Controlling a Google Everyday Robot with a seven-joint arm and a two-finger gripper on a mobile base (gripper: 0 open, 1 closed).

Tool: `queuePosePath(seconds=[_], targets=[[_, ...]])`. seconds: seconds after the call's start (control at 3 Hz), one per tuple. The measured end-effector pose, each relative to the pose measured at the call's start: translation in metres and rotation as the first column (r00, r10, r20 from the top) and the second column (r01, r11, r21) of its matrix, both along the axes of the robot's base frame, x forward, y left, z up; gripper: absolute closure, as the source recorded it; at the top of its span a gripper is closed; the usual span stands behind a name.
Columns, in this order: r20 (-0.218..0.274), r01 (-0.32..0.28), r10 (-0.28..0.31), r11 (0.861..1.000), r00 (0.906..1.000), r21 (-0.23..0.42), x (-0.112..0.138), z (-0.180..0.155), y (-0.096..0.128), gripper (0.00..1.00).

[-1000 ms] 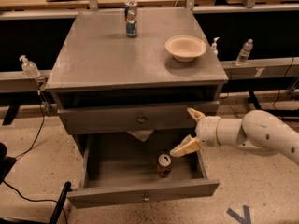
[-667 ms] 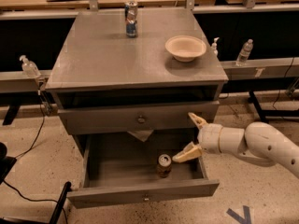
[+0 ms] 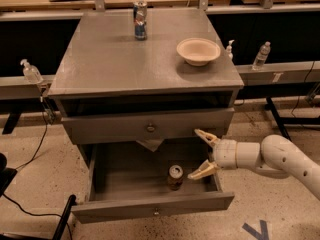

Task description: Pick orange can from middle drawer and place on counter

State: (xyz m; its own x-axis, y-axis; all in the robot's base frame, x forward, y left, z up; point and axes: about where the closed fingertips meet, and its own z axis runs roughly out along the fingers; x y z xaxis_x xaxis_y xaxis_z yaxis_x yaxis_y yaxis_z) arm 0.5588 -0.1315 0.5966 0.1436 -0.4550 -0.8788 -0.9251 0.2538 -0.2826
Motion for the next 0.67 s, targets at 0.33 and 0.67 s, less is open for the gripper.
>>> queuePosePath(seconds=[0.33,0.67], targets=[[-0.026,-0.070,0.069,0.996,0.9973,-0.055,-0.004,-0.022,0.008,0.12],[-0.067,-0.106,0.099,0.989,0.9928,-0.100,-0.004,-0.048,0.010,0.14]])
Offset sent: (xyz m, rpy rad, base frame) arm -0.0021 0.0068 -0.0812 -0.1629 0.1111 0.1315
